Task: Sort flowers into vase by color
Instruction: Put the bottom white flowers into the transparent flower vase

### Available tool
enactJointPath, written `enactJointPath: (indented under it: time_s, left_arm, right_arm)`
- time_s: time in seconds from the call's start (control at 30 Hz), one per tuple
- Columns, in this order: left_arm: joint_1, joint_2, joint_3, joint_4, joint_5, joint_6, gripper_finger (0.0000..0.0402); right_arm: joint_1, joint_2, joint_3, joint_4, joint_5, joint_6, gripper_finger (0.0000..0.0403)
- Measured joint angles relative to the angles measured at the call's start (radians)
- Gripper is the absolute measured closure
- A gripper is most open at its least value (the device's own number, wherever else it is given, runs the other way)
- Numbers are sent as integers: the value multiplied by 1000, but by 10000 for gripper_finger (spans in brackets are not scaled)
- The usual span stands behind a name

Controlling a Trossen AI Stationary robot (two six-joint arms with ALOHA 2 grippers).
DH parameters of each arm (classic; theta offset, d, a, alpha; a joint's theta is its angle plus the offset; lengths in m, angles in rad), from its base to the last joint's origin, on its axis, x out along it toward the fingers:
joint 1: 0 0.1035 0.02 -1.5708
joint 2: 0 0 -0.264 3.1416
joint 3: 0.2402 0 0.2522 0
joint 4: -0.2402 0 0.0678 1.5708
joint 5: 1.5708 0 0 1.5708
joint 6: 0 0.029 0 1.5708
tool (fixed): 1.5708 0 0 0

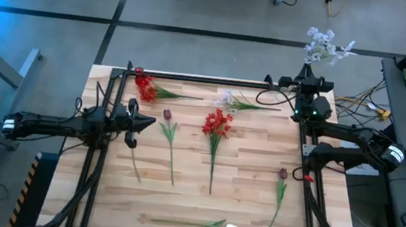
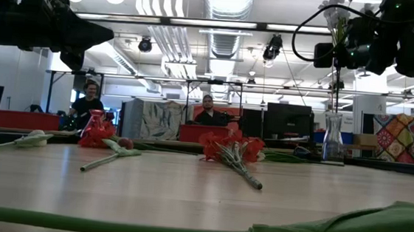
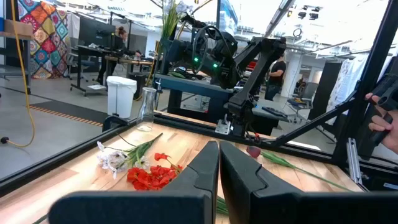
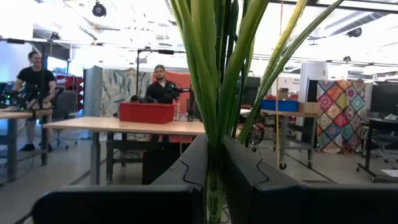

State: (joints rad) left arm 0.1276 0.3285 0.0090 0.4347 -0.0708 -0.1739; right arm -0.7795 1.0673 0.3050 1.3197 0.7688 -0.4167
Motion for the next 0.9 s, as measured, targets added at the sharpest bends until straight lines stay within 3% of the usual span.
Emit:
enactJointPath:
  time_s: [0.6,0.9]
  left_arm:
    - [0,8,0,0,0,9,402]
    - [0,8,0,0,0,26,402]
  right_arm:
    - [29,10,-1,-34,18,15,377]
    - [62,91,78,-32,97,-6,377]
